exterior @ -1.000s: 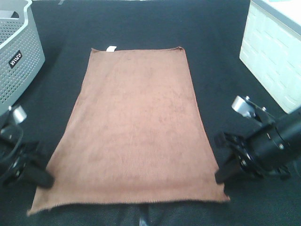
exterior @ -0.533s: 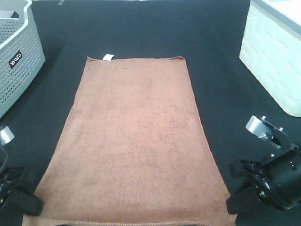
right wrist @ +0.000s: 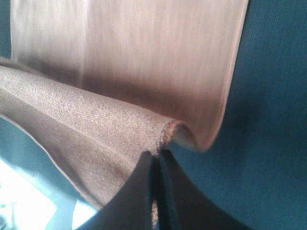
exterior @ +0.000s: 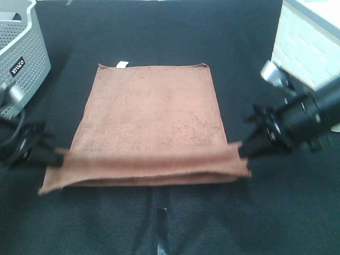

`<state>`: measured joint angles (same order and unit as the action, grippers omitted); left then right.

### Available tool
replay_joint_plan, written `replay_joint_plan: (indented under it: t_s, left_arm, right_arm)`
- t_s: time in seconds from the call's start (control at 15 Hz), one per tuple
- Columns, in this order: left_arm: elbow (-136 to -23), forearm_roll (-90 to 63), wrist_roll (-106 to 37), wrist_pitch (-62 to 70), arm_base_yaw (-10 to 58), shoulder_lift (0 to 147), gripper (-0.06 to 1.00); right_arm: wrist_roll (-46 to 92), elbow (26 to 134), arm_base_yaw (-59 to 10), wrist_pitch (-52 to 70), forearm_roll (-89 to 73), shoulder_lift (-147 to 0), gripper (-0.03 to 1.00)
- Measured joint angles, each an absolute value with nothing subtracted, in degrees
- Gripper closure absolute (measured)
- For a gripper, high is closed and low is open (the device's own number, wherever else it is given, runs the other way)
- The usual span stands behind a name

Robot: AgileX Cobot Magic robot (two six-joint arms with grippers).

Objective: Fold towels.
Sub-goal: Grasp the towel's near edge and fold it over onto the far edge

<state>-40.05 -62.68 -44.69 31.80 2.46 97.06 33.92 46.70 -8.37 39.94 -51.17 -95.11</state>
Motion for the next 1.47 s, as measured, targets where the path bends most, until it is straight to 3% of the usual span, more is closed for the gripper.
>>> replay_joint_plan:
  t_s: [0.6,0.93,1.27,1.47]
  left_arm:
    - [-78.3,-48.1,-27.2,32.1,2.5,115.5,0.94]
    - [-97.9,-46.5,-25.4,31.3,2.5,128.2,0.94]
    - [-109.0,-47.2,-25.3,28.4,2.5,137.3,0.94]
    - [-115.3,-47.4,-25.3,24.9,3.4,143.2,0.94]
  right_arm:
    - [21.8,96.9,-8.4,49.7,-39.8,-122.2,0.97]
    - [17.6,126.2,-8.4,52.5,-35.0,-139.8,0.97]
    - [17.4,138.1,-8.4,49.7,-33.7,-148.9,0.97]
    - [17.4,139.5,-8.4,43.2,-33.0,-152.1,0.97]
